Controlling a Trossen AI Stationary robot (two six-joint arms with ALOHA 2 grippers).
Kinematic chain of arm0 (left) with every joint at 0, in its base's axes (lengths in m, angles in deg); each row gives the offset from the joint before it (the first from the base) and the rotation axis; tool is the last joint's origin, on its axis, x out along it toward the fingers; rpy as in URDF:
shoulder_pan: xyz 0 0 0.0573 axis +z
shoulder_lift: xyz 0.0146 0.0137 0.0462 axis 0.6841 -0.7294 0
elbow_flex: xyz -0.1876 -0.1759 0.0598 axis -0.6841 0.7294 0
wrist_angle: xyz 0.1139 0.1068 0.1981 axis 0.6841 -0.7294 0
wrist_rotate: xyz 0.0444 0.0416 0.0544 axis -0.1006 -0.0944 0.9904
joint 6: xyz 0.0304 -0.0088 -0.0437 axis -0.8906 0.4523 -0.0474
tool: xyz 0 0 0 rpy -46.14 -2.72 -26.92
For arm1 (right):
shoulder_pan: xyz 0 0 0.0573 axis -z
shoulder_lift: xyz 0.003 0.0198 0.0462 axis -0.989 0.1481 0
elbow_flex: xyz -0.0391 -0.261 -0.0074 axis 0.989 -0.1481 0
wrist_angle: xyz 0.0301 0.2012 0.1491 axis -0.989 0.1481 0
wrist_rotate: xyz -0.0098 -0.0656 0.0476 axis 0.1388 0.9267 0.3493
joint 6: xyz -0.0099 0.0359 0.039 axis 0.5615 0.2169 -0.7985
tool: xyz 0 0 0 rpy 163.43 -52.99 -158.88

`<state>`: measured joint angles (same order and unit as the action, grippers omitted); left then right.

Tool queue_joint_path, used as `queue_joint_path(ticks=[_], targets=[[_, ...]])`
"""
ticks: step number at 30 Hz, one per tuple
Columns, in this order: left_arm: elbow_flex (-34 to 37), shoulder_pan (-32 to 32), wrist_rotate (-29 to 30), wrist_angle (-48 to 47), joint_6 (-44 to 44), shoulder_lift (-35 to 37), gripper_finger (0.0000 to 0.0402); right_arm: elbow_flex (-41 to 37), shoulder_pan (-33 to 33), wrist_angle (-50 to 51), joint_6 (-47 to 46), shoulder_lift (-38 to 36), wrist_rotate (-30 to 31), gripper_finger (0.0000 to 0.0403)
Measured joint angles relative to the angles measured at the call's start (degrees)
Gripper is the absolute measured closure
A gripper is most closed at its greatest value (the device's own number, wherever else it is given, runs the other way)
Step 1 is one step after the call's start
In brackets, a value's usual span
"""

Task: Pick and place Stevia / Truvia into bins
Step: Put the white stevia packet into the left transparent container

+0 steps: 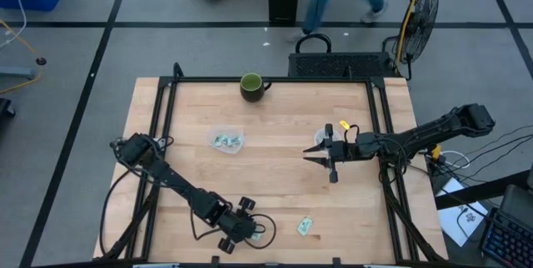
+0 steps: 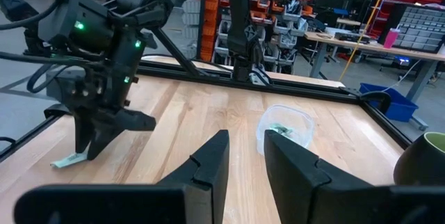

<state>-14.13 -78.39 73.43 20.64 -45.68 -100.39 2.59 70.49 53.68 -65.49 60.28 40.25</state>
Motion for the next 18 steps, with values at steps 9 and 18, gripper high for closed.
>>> queue_joint_path(ticks=[9, 18], targets=[[0.01, 0.11, -0.51, -2.25, 0.13, -0.08, 0.0275, -0.02, 0.0, 0.23, 0.0, -0.01, 0.01, 0.0318], [0.05, 0.19, -0.48, -3.23, -0.34, 0.05, 0.033, -0.02, -0.02, 0.24, 0.0, -0.01, -0.01, 0.0318]])
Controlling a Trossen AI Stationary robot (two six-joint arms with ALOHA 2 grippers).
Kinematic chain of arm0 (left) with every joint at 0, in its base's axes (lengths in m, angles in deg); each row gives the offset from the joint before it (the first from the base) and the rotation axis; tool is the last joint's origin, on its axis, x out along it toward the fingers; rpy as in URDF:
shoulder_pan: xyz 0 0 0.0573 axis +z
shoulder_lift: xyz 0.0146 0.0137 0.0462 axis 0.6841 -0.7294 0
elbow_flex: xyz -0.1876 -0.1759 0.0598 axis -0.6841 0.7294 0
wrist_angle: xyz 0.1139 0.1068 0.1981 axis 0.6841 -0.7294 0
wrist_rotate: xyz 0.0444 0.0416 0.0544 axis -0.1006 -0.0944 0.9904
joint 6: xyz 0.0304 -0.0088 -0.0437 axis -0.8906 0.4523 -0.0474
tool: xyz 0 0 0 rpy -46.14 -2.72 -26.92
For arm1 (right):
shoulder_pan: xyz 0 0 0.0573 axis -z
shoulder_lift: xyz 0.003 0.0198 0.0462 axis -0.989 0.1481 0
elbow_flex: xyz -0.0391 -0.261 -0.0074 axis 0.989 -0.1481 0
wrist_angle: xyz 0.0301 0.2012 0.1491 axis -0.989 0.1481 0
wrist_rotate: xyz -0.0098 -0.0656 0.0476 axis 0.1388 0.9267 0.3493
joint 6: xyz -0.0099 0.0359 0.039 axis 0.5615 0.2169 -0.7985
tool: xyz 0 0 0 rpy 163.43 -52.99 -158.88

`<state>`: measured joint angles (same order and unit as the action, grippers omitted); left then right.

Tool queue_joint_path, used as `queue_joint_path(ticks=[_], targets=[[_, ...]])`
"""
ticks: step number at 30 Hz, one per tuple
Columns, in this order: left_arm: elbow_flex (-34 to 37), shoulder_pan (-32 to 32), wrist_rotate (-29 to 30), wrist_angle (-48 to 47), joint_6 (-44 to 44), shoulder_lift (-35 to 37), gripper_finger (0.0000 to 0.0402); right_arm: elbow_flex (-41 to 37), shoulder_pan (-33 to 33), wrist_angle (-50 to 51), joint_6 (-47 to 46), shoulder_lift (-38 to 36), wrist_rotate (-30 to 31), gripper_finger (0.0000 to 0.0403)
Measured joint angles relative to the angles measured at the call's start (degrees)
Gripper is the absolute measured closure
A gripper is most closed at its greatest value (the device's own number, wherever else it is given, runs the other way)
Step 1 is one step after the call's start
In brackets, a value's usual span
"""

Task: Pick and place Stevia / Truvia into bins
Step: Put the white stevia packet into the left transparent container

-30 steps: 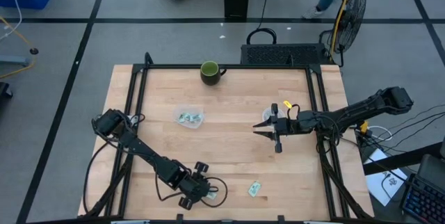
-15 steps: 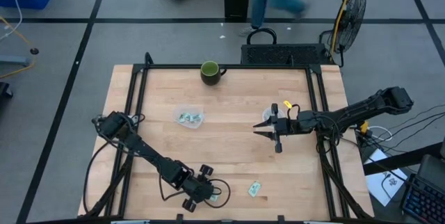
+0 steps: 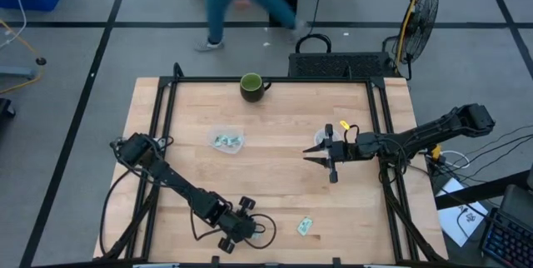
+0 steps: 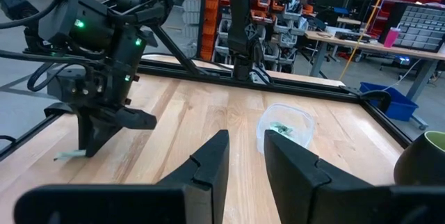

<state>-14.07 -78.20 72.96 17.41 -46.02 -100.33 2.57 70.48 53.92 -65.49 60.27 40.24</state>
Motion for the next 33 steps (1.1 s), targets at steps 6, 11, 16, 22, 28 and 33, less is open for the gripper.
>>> queue_joint_path(ticks=[6, 11, 16, 22, 28, 33], targets=[[0.26, 1.18, 0.96, -2.12, -0.43, 2.29, 0.0394, 0.0, 0.0, 0.0, 0.0, 0.0, 0.0, 0.0318], [0.31, 3.37, 10.22, -9.39, -1.37, 8.56, 0.0384, 0.0, 0.0, 0.02, 0.0, 0.02, 0.02, 0.0318], [0.33, 7.13, 21.21, -23.96, -5.58, 16.92, 0.0396, 0.0, 0.0, 0.04, 0.0, 0.0, 0.0, 0.0318], [0.33, 16.21, 32.79, -44.74, 3.0, 25.01, 0.0384, 0.0, 0.0, 0.28, 0.0, 0.0, 0.01, 0.0318], [2.86, 27.71, 28.89, -46.19, 6.1, 27.01, 0.0396, 0.0, 0.0, 0.5, 0.0, 0.02, 0.02, 0.0318], [7.8, 32.95, 21.77, -41.58, 3.72, 26.39, 0.0361, 0.0, 0.0, 0.5, -0.32, 0.0, 0.02, 0.0318]])
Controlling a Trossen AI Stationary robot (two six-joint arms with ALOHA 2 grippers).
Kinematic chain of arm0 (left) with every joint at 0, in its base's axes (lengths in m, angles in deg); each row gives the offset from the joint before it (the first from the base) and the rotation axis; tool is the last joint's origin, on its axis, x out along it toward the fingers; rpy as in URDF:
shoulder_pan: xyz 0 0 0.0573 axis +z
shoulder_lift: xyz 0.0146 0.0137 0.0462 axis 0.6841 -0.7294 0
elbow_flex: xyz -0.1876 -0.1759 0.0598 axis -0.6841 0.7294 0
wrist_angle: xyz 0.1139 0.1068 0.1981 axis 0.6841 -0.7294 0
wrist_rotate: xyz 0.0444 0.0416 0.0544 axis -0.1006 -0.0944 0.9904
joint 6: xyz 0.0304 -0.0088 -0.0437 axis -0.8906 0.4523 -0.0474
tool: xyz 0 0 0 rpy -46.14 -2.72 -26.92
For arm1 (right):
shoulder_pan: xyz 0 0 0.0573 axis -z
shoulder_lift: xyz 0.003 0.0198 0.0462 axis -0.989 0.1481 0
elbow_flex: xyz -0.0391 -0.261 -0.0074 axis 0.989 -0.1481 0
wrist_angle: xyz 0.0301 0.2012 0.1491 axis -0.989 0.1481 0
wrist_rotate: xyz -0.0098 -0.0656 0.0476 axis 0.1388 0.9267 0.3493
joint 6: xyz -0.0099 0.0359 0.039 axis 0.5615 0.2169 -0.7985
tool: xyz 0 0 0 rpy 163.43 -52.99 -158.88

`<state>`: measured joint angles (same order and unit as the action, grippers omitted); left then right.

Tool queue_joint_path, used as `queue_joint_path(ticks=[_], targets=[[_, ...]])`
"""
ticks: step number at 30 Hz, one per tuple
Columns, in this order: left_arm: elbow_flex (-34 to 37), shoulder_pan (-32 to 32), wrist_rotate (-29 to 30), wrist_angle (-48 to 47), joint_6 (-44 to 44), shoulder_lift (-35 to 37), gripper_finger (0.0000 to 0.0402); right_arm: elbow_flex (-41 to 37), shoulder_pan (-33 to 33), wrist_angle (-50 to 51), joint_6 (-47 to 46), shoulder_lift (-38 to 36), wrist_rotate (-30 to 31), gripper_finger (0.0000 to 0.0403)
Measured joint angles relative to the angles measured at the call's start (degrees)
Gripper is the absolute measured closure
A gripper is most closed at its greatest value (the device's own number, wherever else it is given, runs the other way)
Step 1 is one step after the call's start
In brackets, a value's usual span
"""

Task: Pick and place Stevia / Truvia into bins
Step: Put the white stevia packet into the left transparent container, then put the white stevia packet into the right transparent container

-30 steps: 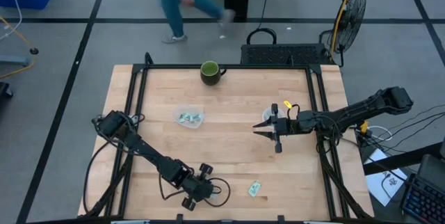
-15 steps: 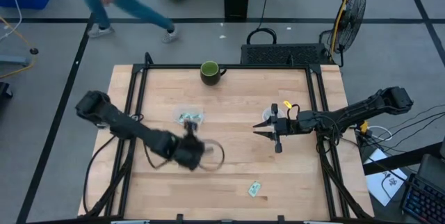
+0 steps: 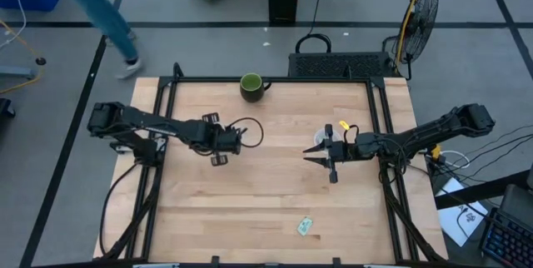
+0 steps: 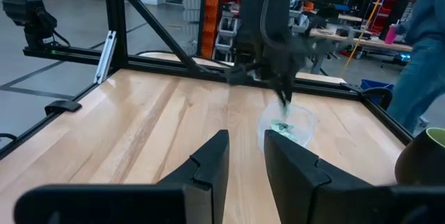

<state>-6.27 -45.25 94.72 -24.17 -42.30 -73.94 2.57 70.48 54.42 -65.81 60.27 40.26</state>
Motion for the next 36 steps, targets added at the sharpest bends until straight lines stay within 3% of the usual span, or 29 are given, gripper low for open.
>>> queue_joint_path(ticks=[12, 20, 26, 36], targets=[[5.29, 0.81, 1.57, 4.94, -0.84, -0.01, 0.0272, 0.0, 0.0, 0.08, 0.1, 0.01, 0.0, 0.0318], [2.55, 0.79, 1.69, 7.02, 2.47, -0.01, 0.0266, 0.0, -1.14, 2.68, 3.84, 0.04, -3.05, 0.0318], [-0.32, 0.79, 1.27, 16.66, -1.41, 0.04, 0.0266, 1.07, -4.42, 3.58, 2.48, 0.03, -3.02, 0.0318], [-0.59, 0.79, -0.47, 33.19, -11.44, 0.06, 0.0266, 12.46, -12.43, 28.52, -20.72, 3.69, -2.81, 0.031]])
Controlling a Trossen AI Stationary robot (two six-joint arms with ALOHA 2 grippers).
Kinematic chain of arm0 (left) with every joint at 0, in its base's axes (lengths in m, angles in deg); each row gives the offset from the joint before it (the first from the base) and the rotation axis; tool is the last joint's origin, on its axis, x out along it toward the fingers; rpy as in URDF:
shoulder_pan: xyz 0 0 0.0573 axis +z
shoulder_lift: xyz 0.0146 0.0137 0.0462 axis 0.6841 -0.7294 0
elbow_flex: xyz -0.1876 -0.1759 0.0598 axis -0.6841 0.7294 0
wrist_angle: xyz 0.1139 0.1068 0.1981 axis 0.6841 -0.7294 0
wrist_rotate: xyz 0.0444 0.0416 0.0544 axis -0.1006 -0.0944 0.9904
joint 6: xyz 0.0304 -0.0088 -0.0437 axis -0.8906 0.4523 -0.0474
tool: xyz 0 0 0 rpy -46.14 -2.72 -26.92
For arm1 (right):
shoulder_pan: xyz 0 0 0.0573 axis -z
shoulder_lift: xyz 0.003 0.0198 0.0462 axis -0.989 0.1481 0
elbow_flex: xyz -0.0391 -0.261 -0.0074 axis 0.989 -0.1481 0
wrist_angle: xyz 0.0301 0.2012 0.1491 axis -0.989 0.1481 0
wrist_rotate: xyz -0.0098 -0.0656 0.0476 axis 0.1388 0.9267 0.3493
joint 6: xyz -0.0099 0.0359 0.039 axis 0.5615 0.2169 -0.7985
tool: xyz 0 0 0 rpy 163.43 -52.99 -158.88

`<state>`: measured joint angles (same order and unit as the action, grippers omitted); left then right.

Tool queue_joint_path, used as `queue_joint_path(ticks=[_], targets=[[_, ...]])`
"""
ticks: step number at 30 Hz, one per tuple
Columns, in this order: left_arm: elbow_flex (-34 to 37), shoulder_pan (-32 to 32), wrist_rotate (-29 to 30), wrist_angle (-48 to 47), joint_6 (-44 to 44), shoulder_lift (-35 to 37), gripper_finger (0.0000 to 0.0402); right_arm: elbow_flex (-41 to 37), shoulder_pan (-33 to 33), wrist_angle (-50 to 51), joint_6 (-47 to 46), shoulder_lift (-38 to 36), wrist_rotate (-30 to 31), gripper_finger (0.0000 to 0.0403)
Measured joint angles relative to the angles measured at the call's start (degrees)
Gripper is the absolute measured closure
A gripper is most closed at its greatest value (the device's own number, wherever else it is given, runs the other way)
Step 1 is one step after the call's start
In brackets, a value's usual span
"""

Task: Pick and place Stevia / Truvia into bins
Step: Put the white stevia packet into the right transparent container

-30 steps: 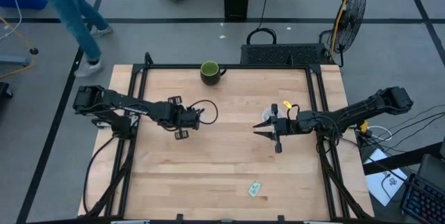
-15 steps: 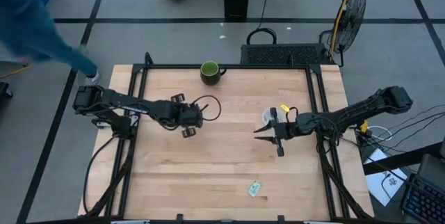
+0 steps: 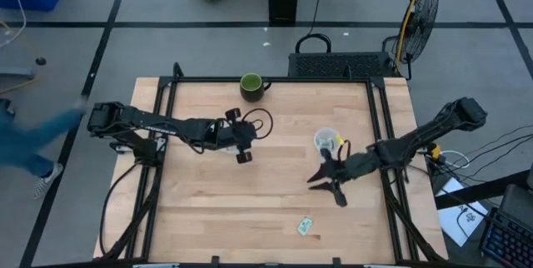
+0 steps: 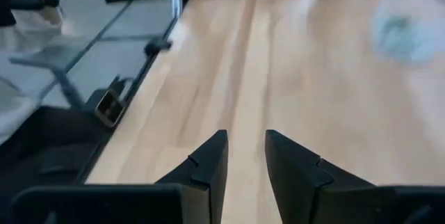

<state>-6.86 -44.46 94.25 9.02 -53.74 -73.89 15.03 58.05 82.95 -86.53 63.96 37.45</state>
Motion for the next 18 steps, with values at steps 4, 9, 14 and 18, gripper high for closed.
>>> queue_joint_path(ticks=[4, 9, 14, 18], targets=[[0.0, 0.0, -0.86, 1.62, 0.06, 0.0, 0.0266, 1.4, -4.03, -0.16, -4.92, 7.07, -0.24, 0.0297], [0.0, 0.22, -0.87, 1.63, -0.04, 0.0, 0.0266, 1.31, -8.21, -0.54, -4.61, 16.24, -1.72, 0.0289], [0.0, 0.7, -0.88, 1.61, -0.47, 0.0, 0.0266, 1.33, -10.44, -6.88, -4.2, 20.47, -1.72, 0.0287], [0.0, 1.22, -0.99, 1.61, -0.91, 0.0, 0.0266, 1.33, -11.02, -9.62, -1.37, 23.32, -1.74, 0.0273]])
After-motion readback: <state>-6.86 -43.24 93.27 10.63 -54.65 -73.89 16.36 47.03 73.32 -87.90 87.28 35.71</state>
